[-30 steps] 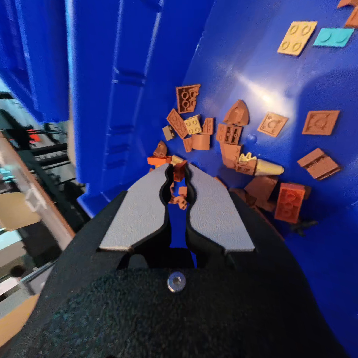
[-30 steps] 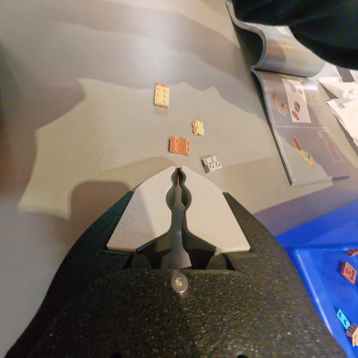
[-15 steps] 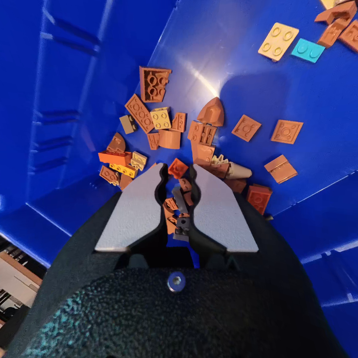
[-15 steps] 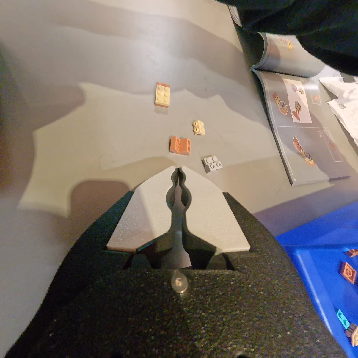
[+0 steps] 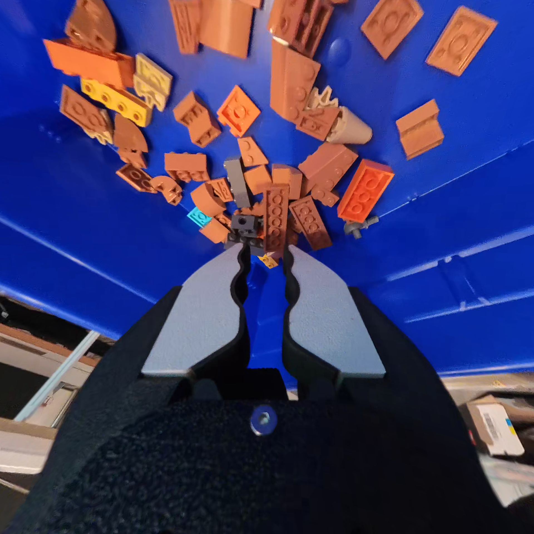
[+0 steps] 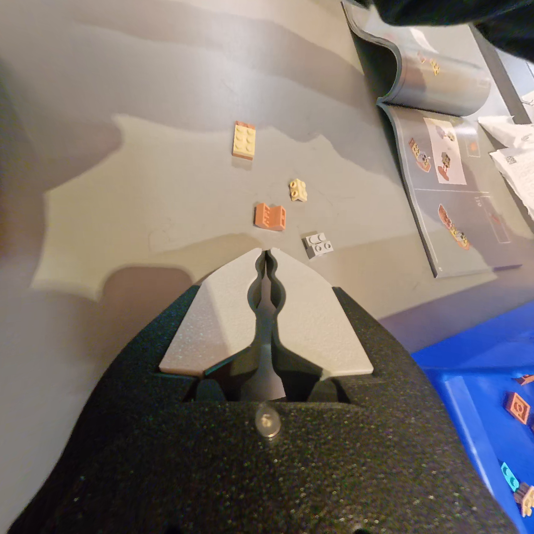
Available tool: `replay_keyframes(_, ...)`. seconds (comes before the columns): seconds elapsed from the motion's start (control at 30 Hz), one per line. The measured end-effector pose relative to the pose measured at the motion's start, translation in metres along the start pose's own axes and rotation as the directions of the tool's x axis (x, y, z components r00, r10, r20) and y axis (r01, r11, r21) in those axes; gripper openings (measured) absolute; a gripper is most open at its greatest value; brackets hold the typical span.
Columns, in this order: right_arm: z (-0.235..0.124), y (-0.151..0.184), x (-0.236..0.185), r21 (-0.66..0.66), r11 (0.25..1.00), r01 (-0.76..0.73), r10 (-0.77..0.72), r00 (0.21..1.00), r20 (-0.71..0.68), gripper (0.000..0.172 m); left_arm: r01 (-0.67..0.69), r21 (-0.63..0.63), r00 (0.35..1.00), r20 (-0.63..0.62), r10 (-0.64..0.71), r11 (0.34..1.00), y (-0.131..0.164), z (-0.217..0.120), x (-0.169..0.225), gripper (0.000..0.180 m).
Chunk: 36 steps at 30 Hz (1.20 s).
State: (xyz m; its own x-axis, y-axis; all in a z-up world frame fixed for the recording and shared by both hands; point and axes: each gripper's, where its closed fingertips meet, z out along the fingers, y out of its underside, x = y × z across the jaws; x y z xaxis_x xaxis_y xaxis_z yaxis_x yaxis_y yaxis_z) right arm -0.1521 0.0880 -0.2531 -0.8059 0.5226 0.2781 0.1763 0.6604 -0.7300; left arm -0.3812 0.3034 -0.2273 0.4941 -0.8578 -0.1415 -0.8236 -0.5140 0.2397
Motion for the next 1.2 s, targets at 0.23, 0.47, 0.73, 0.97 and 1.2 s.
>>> replay_keyframes(0.23,0.000,0.000,-0.001,0.001,1.000,0.002,-0.002,1.000,0.003,0.000,-0.106,-0.054,0.994,-0.042,0.104,0.993,-0.011,0.016,0.005,0.015)
replay_keyframes(0.47,0.000,0.000,-0.001,0.001,1.000,0.003,-0.003,1.000,0.003,0.000,-0.131,-0.042,0.991,-0.029,0.130,0.990,-0.012,0.018,0.005,0.013)
replay_keyframes(0.73,0.000,0.000,-0.001,0.001,1.000,0.004,-0.004,1.000,0.002,0.000,-0.083,0.017,0.996,-0.015,0.083,0.996,-0.011,0.012,0.000,0.001)
replay_keyframes(0.97,0.000,0.000,-0.001,0.001,1.000,0.005,-0.005,1.000,0.002,0.000,-0.107,0.031,0.994,-0.029,0.107,0.994,-0.017,0.011,0.011,0.015)
replay_keyframes(1.2,0.000,-0.001,-0.001,0.001,1.000,0.006,-0.006,1.000,0.003,0.000,-0.123,-0.011,0.992,-0.008,0.123,0.992,-0.015,0.022,0.009,0.017)
